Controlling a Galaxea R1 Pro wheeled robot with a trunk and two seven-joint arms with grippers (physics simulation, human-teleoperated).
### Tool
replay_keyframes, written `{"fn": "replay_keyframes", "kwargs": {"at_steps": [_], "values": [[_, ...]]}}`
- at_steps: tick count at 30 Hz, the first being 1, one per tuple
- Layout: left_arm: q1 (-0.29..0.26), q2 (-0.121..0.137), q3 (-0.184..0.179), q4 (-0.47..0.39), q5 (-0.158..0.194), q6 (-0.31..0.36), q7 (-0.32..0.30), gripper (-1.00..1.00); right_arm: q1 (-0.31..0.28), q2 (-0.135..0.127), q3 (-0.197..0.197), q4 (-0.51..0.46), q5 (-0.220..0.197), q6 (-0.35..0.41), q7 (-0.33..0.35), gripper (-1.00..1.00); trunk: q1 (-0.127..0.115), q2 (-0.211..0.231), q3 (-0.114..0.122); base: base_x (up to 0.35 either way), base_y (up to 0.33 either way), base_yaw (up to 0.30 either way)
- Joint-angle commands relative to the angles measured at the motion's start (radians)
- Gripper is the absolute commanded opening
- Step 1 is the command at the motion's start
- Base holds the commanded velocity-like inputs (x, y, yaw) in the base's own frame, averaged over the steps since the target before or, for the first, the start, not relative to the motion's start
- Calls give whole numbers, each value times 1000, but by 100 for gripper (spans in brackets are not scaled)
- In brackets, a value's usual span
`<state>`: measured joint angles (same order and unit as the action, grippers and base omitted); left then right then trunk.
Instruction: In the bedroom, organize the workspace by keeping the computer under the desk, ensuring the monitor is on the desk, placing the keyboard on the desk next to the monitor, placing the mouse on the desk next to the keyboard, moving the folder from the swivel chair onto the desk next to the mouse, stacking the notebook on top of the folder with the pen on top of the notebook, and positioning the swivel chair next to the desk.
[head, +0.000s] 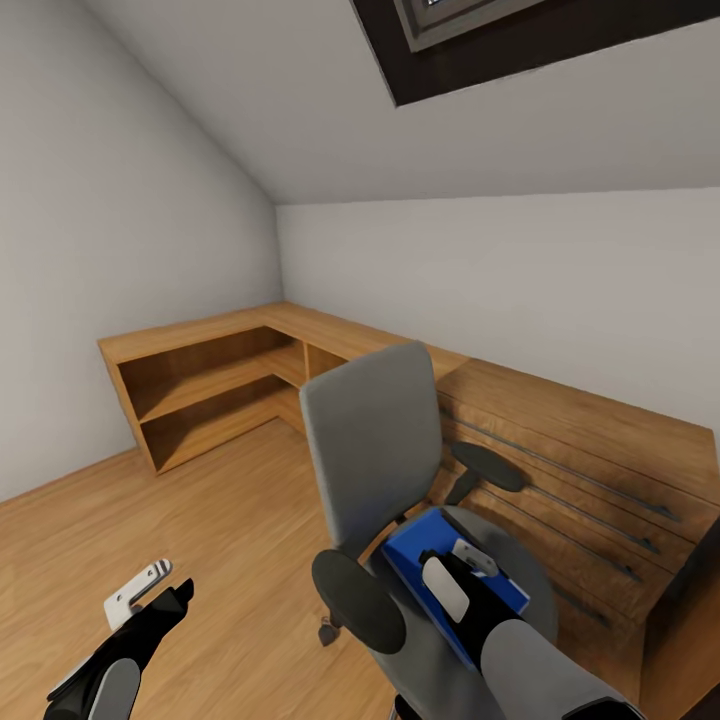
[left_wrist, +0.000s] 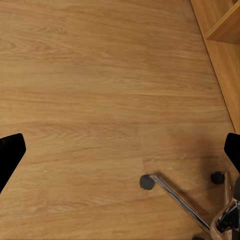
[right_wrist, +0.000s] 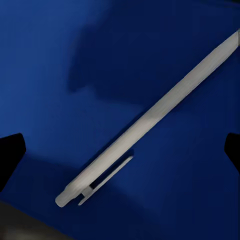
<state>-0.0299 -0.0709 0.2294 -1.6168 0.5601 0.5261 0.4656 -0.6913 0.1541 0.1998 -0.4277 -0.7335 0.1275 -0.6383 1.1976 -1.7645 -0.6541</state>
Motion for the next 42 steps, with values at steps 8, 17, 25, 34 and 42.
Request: {"fn": "replay_keyframes", "kwargs": {"at_steps": [8, 17, 25, 34, 42], "values": [[-1, 0, 2, -2, 11, 3, 7, 100, -1, -4, -17, 0, -3, 9, -8, 100, 0, -1, -1, 0, 0, 0], [-1, 0, 2, -2, 11, 3, 7, 100, -1, -4, -23, 0, -3, 9, -9, 100, 0, -1, -11, 0, 0, 0], [-1, 0, 2, -2, 11, 3, 7, 100, -1, -4, -23, 0, -3, 9, -9, 100, 0, -1, -23, 0, 0, 0], [-1, 0, 2, -2, 11, 3, 7, 100, -1, -4, -26, 0, -3, 9, -8, 100, 0, -1, -26, 0, 0, 0], [-1, 0, 2, -2, 11, 3, 7, 100, -1, -4, -27, 1, -3, 10, -8, 100, 0, -1, -28, 0, 0, 0]]}}
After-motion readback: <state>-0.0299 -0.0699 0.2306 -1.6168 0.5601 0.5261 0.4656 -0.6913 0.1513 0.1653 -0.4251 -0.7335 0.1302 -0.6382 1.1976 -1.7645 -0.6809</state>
